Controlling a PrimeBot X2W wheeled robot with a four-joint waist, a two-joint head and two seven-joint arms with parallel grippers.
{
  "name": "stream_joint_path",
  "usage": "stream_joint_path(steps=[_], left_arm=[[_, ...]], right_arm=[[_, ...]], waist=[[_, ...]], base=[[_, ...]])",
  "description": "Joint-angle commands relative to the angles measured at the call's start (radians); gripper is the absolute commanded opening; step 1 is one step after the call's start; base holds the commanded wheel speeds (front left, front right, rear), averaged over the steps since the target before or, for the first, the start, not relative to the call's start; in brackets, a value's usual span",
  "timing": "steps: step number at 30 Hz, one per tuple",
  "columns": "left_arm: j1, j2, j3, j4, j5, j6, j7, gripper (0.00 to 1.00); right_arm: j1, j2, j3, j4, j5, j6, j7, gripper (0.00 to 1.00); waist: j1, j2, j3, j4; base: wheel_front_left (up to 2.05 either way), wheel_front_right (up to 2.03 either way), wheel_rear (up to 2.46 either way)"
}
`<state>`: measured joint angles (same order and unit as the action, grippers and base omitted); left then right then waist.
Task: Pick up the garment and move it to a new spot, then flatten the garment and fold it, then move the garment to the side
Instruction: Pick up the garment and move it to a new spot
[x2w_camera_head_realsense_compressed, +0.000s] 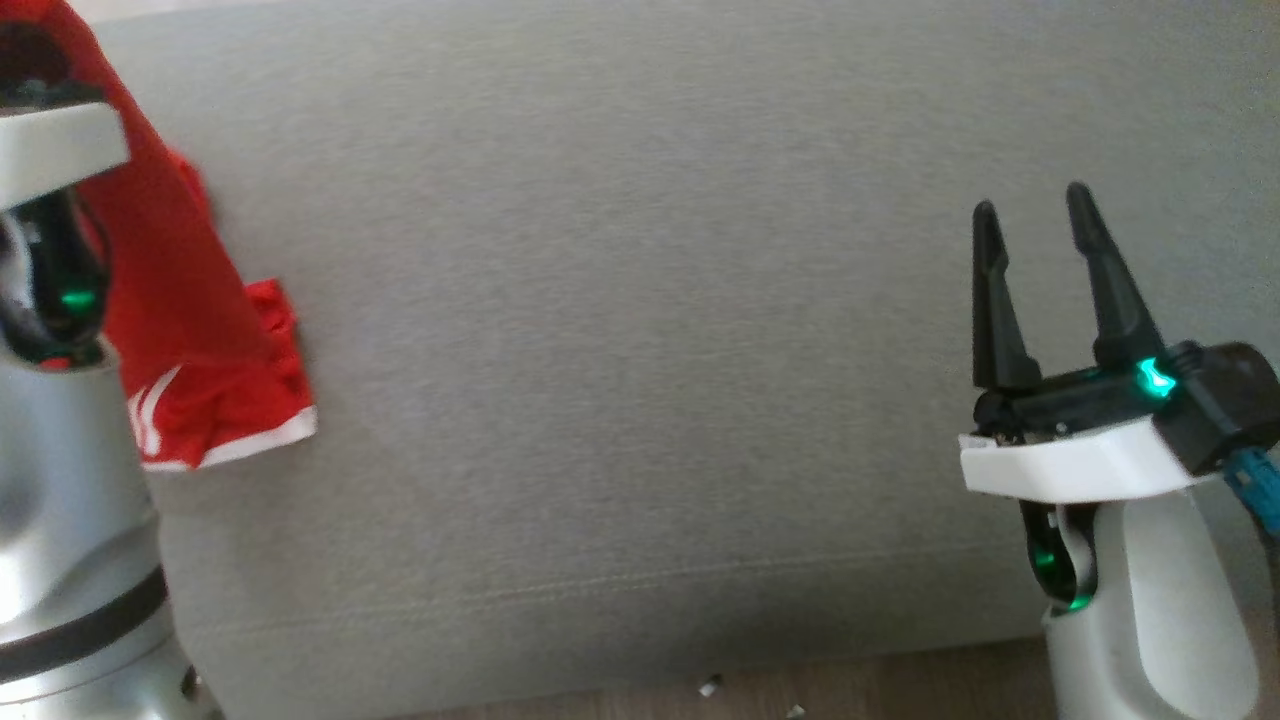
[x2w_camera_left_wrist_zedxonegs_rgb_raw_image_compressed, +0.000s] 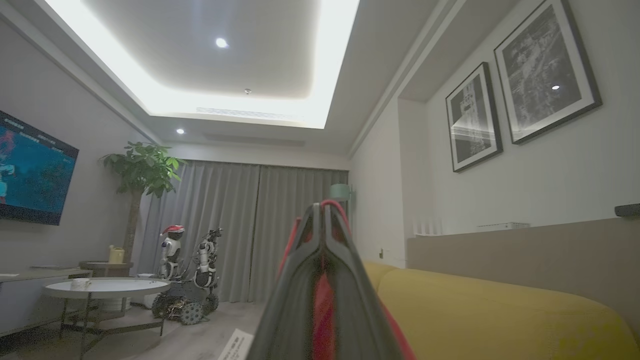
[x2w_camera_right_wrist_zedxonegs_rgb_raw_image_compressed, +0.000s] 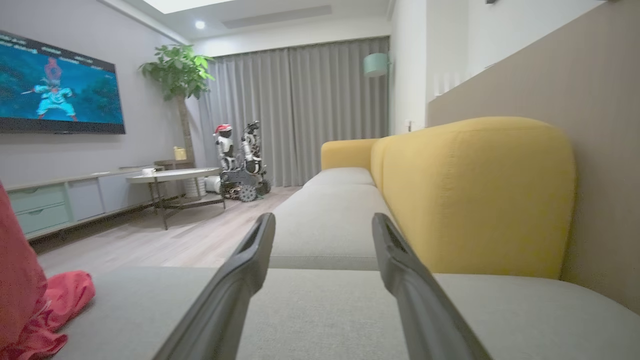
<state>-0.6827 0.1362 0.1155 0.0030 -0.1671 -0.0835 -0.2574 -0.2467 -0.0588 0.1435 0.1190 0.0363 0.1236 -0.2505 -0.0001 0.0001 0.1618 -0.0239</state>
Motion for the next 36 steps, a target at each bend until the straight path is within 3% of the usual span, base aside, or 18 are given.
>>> stream_joint_path(steps=[1,10,19,30,31,32,36], left_arm=[[-0.053,0.028,0.011,-0.03,0.013,-0.005,-0.004,0.0],[-0.104,-0.009,-0.117,0.017,0.038,-0.018,0.019,0.0],[-0.228,-0.072,-0.248,0.124,0.033,0.005,0.009,0.0],[-0.411,-0.086,-0.497,0.375,-0.09,0.12,-0.004,0.0],[-0.417,-0.086,-0.524,0.406,-0.105,0.128,-0.004,0.54],[-0.418,-0.086,-0.553,0.443,-0.127,0.134,-0.004,1.0],[-0.438,-0.086,-0.646,0.521,-0.187,0.139,-0.004,1.0]], right_arm=[[-0.042,0.008,0.025,-0.044,0.006,0.007,-0.01,1.0],[-0.083,0.008,0.033,-0.105,0.047,0.007,-0.011,1.0],[-0.12,0.008,0.062,-0.153,0.102,0.007,-0.011,1.0],[-0.148,0.009,0.11,-0.176,0.181,0.007,-0.011,1.0],[-0.148,0.009,0.111,-0.176,0.184,0.007,-0.011,1.0],[-0.147,0.009,0.111,-0.175,0.187,0.007,-0.011,1.0],[-0.145,0.009,0.106,-0.173,0.188,0.007,-0.011,1.0]], waist=[[0.0001,-0.0001,0.008,-0.063],[0.0001,-0.0001,0.084,-0.246],[0.0001,-0.0001,0.144,-0.384],[0.0001,-0.0001,0.211,-0.514],[0.0001,-0.0001,0.214,-0.517],[0.0001,-0.0001,0.218,-0.52],[0.0001,-0.0001,0.226,-0.509]], base=[[0.0,0.0,0.0],[0.0,0.0,0.0],[0.0,0.0,0.0],[0.0,0.0,0.0],[0.0,0.0,0.0],[0.0,0.0,0.0],[0.0,0.0,0.0]])
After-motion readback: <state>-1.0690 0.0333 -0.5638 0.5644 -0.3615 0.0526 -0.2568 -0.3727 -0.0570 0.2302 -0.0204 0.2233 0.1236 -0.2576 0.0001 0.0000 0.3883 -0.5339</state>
